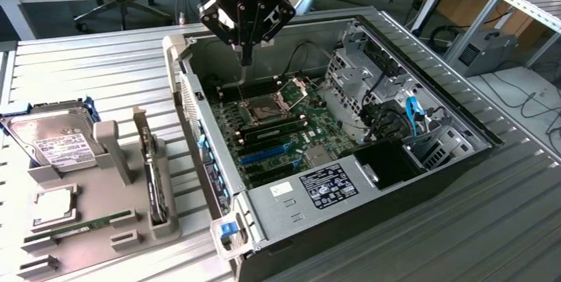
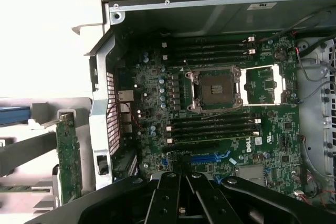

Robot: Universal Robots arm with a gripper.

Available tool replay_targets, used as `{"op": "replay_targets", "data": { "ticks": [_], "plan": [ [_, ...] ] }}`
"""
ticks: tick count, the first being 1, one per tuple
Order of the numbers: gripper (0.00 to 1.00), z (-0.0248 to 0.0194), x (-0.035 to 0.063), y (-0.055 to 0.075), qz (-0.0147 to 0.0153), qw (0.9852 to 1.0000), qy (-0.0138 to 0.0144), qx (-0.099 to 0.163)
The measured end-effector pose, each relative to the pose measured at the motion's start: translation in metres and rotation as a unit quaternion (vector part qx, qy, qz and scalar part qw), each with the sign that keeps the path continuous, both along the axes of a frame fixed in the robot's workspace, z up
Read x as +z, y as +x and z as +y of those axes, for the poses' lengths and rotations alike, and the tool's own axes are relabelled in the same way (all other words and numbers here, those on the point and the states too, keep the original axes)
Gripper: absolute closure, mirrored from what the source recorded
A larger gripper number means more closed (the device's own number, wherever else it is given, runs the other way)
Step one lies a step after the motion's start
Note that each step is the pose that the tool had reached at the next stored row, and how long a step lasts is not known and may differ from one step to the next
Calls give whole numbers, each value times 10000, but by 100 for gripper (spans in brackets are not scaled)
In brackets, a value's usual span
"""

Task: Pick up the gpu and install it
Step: 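Reach for the gpu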

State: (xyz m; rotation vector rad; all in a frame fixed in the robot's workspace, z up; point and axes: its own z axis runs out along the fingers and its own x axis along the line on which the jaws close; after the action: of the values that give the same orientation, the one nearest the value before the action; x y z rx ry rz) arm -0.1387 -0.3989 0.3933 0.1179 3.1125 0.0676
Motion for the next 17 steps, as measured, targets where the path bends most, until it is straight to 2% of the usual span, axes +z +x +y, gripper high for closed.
{"op": "replay_targets", "data": {
  "ticks": [17],
  "plan": [
    [89,0,0,-38,0,10000,0,0]
  ]
}}
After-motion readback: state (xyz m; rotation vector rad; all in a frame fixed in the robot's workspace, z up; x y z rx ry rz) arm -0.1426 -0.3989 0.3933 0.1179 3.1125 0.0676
